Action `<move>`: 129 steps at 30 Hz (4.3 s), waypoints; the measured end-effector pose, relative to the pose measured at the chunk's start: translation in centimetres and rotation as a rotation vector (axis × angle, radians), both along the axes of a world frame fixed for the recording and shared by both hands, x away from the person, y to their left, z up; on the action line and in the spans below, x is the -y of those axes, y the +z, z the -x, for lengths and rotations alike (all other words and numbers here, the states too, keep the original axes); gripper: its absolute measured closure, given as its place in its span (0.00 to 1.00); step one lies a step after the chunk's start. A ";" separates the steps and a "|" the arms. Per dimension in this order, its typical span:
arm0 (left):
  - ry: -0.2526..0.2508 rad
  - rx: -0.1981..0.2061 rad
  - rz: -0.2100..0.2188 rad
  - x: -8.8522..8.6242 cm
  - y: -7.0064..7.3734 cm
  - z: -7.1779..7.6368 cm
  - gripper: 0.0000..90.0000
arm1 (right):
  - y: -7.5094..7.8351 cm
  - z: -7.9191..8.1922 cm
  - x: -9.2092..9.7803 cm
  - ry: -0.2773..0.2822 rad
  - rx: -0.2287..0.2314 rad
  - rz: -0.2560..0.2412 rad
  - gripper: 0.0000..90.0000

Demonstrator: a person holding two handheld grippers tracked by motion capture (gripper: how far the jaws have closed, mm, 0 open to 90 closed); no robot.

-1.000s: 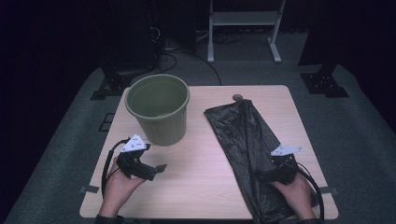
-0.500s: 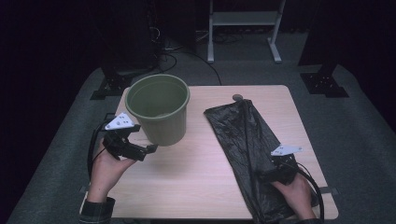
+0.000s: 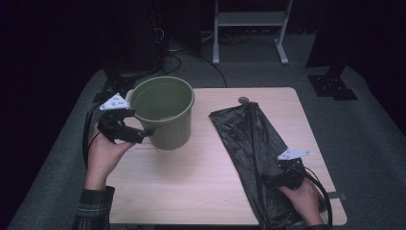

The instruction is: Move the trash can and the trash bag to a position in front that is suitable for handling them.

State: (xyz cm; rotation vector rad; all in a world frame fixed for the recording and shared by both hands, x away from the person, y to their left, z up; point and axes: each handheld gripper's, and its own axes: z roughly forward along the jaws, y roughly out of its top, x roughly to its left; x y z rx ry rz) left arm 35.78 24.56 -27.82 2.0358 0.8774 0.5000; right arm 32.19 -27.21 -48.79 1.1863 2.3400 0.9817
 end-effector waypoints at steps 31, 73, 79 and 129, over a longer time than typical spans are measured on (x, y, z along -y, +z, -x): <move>0.143 -0.079 -0.040 -3.4 -1.3 -7.9 0.00 | 0.0 0.0 0.0 -0.002 0.000 -0.001 0.00; 0.050 -0.155 -0.019 -0.8 -3.8 -7.5 0.00 | 0.0 0.0 0.0 -0.001 0.000 0.001 0.00; 0.028 -0.149 -0.026 0.0 -3.8 -6.5 0.00 | 0.0 0.0 0.0 -0.002 0.000 0.000 0.00; -0.188 -0.125 0.014 7.2 -4.3 1.6 0.00 | 0.0 0.0 0.0 -0.003 0.000 0.001 0.00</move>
